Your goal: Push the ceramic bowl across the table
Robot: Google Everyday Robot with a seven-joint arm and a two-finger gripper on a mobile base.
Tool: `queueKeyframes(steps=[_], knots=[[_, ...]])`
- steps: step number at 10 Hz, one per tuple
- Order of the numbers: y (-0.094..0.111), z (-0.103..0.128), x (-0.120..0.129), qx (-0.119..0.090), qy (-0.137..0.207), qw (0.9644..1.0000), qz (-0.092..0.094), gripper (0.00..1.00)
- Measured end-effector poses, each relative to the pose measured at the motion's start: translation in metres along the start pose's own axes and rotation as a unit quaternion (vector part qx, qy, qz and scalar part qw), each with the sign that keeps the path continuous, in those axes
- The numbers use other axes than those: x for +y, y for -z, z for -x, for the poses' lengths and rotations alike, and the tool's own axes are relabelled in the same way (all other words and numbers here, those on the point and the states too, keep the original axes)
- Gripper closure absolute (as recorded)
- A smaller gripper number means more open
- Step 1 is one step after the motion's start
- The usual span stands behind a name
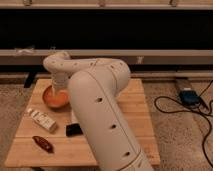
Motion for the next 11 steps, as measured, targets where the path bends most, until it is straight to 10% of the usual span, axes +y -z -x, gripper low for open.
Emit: queueKeyframes(steps=[6,11], knots=[[-0.029,-0.005,0.013,0.043,0.014,0.9990,0.000,0.35],[-0.031,-0.044,-0.026,0.069,-0.042,0.9966,-0.014,0.35]])
